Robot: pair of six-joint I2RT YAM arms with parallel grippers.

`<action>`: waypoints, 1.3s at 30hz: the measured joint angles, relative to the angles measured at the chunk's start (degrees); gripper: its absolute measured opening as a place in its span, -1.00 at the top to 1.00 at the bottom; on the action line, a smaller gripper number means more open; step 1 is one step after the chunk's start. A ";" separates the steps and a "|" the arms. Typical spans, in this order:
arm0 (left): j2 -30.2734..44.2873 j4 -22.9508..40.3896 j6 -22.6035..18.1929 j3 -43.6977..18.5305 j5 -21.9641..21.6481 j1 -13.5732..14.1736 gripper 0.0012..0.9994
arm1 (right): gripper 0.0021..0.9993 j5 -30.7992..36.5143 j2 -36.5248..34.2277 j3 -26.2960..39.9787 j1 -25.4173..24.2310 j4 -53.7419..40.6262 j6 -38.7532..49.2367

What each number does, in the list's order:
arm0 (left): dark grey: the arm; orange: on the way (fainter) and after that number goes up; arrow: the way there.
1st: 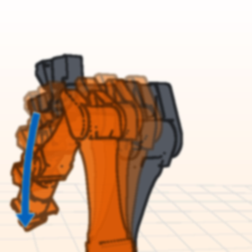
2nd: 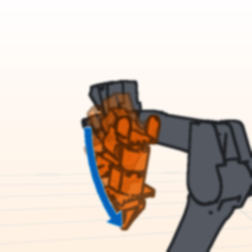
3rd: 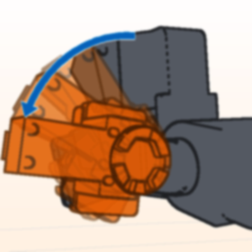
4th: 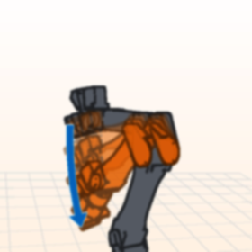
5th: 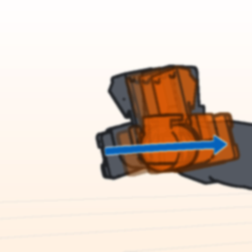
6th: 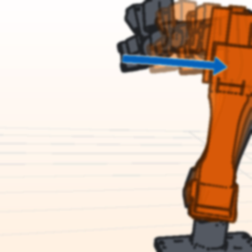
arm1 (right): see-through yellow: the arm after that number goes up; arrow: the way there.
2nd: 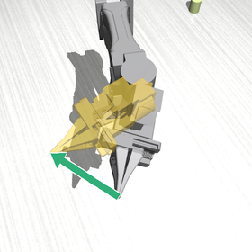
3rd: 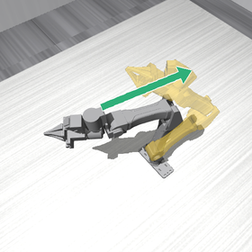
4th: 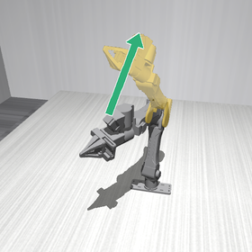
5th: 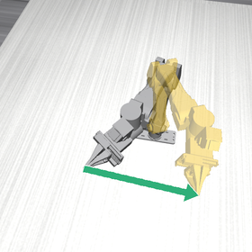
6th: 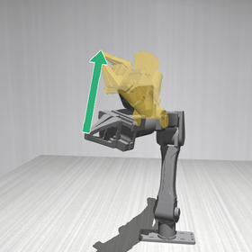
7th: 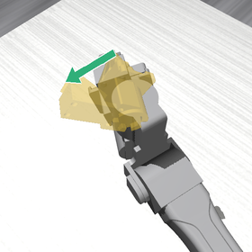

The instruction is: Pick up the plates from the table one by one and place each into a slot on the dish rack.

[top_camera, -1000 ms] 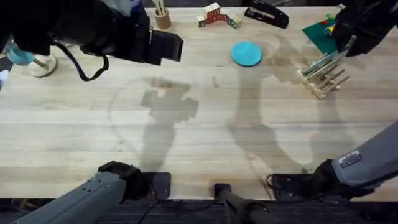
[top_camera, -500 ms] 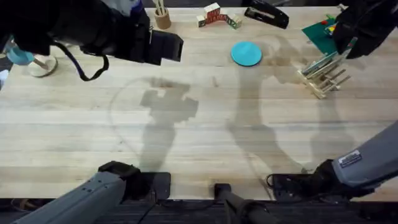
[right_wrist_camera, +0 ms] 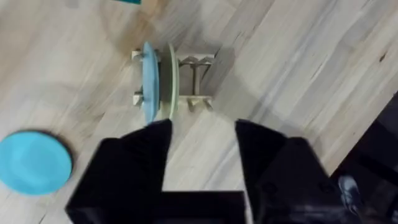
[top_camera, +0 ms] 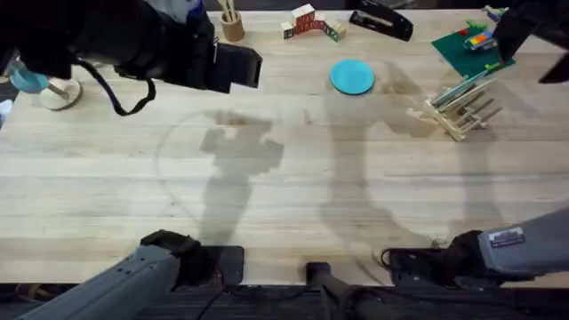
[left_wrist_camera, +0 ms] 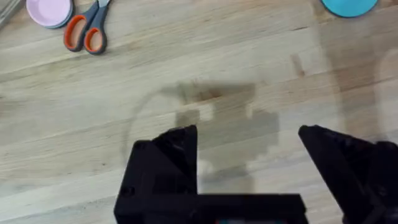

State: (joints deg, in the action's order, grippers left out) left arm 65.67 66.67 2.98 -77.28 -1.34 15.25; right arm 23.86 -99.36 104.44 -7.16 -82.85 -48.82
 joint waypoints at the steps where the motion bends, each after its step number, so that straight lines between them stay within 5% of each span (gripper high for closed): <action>1: 0.00 0.00 0.00 0.00 0.00 0.00 -0.99 | -0.36 -0.18 1.04 0.00 0.00 -0.02 0.37; 9: 0.01 0.00 0.00 0.00 0.00 0.00 -0.99 | -0.96 -6.37 8.58 0.00 0.00 1.66 8.20; 22: 0.01 -3.13 0.00 0.00 1.46 0.00 -0.99 | -0.99 -35.42 13.59 0.00 0.02 1.86 36.67; 31: 0.02 -5.79 0.02 0.00 4.61 0.00 -0.98 | -0.99 -40.67 13.58 -0.02 0.00 0.81 43.38; 33: 0.15 -6.25 0.27 0.00 6.11 0.00 -0.71 | -0.99 -40.90 13.60 -0.02 0.00 0.29 43.69; 37: 2.32 -8.57 0.28 0.00 9.94 0.00 0.52 | -0.99 -41.32 13.60 -0.02 0.00 0.04 44.20; 39: 4.28 -10.27 0.55 0.00 12.47 0.00 0.89 | -0.99 -41.34 13.60 -0.02 0.00 0.04 44.22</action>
State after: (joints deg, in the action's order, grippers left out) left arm 69.95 56.41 3.54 -77.28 11.13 15.25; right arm -17.47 -85.76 104.42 -7.16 -82.81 -4.60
